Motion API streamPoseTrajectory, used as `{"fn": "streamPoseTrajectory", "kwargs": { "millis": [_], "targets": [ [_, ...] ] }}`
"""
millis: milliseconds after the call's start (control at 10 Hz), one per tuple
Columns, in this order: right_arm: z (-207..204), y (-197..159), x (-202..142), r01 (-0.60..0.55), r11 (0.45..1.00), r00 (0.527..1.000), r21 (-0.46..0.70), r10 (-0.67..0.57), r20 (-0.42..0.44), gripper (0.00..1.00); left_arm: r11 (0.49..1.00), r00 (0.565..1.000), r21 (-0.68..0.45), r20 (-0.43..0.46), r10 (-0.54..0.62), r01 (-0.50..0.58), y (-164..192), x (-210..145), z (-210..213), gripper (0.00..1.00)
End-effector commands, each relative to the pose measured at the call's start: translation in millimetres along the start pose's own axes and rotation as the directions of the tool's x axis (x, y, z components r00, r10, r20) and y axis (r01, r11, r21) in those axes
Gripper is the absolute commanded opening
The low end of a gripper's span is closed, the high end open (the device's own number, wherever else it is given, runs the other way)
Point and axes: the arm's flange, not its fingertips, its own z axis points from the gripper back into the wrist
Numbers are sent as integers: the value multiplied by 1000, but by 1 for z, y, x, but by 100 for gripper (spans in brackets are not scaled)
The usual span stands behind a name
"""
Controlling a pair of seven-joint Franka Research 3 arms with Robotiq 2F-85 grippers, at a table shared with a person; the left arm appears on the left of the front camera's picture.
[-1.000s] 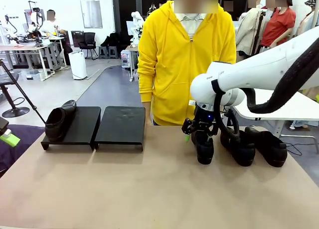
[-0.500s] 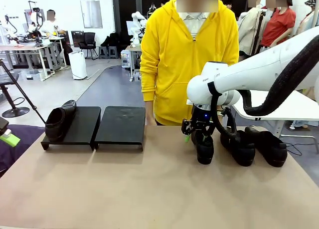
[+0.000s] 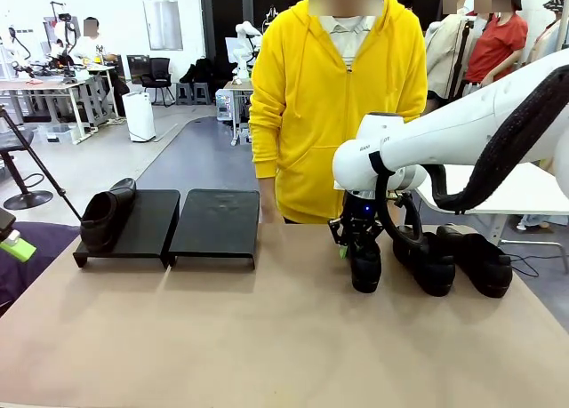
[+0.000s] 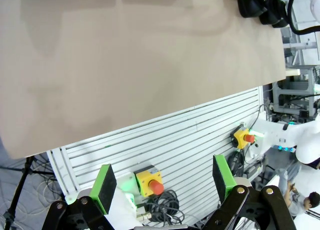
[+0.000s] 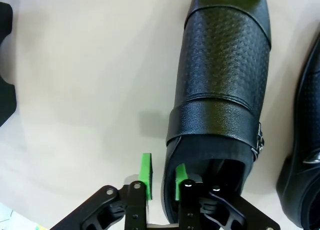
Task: Organize the shoes by placing them on the stand.
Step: Pick up one Shoe and place it in the middle of the table.
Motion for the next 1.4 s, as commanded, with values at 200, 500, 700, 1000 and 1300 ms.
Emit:
{"fn": "streamPoseTrajectory", "kwargs": {
  "millis": [200,500,700,1000,1300],
  "targets": [
    [4,4,7,41,998,999,-56,-40,13,0,1000,1000,-5,3,-13,13,2,0,2,100],
    [64,-5,-20,64,996,997,-61,-61,49,0,1000,1000,-5,3,-13,13,2,0,2,100],
    [141,6,-74,102,994,993,-46,-100,55,0,1000,1000,-5,3,-13,13,2,0,2,100],
    [188,39,-159,97,995,995,-12,-97,5,0,1000,1000,-5,3,-13,13,2,0,2,100],
    [175,49,-205,137,989,988,-54,-141,-64,0,1000,1000,-5,3,-13,13,2,0,2,100]
  ]
}}
